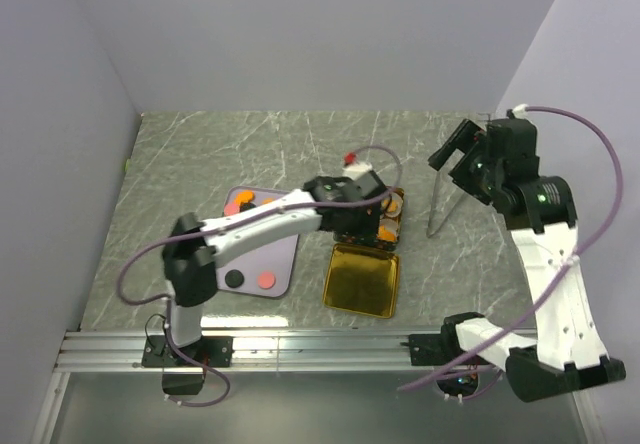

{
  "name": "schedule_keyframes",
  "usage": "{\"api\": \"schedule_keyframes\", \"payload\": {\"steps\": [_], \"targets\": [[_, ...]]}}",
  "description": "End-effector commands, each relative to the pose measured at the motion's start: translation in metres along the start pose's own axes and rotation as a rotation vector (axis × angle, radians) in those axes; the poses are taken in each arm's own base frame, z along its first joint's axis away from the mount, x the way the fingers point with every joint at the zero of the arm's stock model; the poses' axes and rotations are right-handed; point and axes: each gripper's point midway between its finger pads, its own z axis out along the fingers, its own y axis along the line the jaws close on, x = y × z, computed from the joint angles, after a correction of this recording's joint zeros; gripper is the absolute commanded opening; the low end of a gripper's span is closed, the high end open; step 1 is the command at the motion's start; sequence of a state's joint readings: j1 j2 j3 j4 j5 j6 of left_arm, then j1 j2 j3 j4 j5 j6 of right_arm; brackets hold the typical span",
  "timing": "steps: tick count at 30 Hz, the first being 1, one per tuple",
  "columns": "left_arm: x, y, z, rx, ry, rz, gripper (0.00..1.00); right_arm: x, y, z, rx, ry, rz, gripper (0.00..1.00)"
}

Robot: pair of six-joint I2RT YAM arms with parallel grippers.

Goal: Pack the cookies

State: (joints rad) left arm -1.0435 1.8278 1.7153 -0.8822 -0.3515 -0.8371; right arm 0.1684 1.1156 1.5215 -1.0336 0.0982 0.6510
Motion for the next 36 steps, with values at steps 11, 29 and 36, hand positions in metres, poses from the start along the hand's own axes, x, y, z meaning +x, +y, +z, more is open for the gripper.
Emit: {"api": "schedule_keyframes", "payload": {"steps": [11, 29, 36], "targets": [[0.091, -0.077, 0.04, 0.052, 0.23, 0.124, 0.69, -0.053, 0.01, -0.089, -0.089, -0.25, 0.086, 1.0], [0.163, -0.102, 0.081, 0.071, 0.387, 0.295, 0.59, -0.012, 0.024, -0.058, -0.147, -0.102, 0.002, 1.0], [0.188, -0.102, 0.092, 0.066, 0.427, 0.346, 0.54, -0.006, 0.018, -0.055, -0.132, -0.098, -0.007, 1.0]]}}
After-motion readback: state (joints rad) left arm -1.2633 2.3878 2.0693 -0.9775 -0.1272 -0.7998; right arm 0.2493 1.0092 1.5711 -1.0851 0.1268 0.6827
